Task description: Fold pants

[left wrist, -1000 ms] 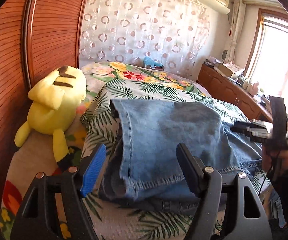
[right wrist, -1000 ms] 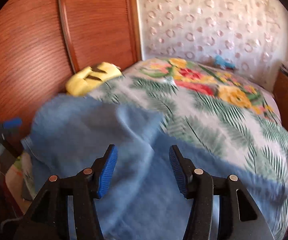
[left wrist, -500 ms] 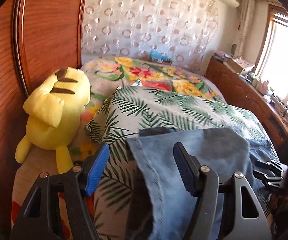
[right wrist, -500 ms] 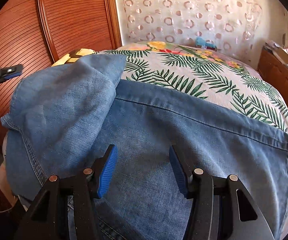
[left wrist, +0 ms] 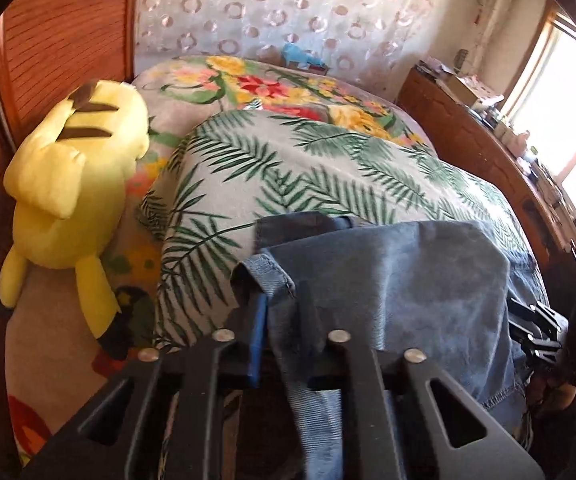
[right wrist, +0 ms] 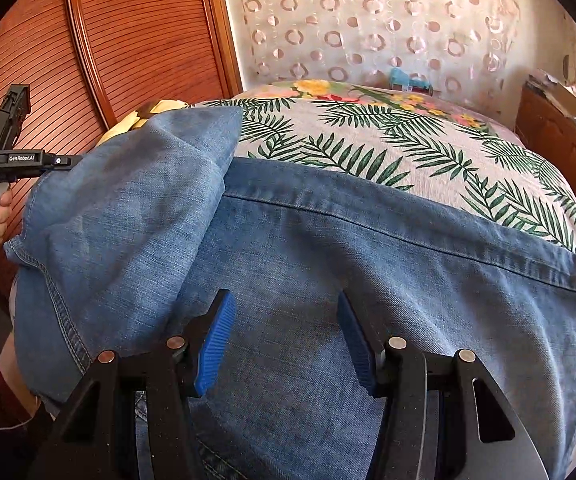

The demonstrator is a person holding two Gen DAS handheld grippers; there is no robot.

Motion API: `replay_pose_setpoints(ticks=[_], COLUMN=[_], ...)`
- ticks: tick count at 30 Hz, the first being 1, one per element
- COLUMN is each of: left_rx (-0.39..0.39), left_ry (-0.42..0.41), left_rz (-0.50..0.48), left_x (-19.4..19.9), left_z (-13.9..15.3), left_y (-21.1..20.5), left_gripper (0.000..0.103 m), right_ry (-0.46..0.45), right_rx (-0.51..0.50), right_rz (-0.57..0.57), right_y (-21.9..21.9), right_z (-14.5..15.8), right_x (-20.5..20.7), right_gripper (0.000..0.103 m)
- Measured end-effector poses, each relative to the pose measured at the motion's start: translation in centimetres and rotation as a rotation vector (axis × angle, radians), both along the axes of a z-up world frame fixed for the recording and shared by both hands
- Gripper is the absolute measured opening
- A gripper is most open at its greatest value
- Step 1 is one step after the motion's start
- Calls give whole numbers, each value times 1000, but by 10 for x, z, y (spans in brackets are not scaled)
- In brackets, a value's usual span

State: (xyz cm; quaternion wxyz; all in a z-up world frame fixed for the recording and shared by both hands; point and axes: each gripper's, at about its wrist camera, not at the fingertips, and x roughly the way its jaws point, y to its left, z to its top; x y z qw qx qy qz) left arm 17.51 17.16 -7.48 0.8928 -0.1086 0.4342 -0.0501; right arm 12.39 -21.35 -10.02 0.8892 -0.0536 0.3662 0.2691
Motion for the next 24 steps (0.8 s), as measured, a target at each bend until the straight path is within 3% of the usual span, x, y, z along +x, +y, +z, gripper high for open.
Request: replay_pose_setpoints(ticks=[3, 7, 10, 12, 14, 17, 24], left_rx=[71, 109, 169, 193, 202, 168, 148], left_ry=[-95, -211, -244, -228, -221, -224, -216], left_rz=[-9, 12, 32, 45, 58, 48, 44], left_x=[-10, -21, -19, -17, -17, -23, -57], left_z=[23, 60, 74, 72, 69, 62, 38], left_y=[-13, -16, -12, -8, -6, -4, -23], left_gripper=[9, 9, 10, 18, 42, 65, 69], right_ry=[1, 0, -2, -3, -3, -4, -37], right_rx=[3, 0, -5, -7, -9, -11, -15], right_rz=[-2, -5, -4, -3, -3, -3, 5], right_y=[-2, -1, -1, -2, -2, -2, -5], right_z=[0, 0, 0, 0, 0, -1, 5], right_x=[0, -1, -2, -2, -2, -2, -9], right_gripper=[56, 56, 56, 56, 56, 56, 55])
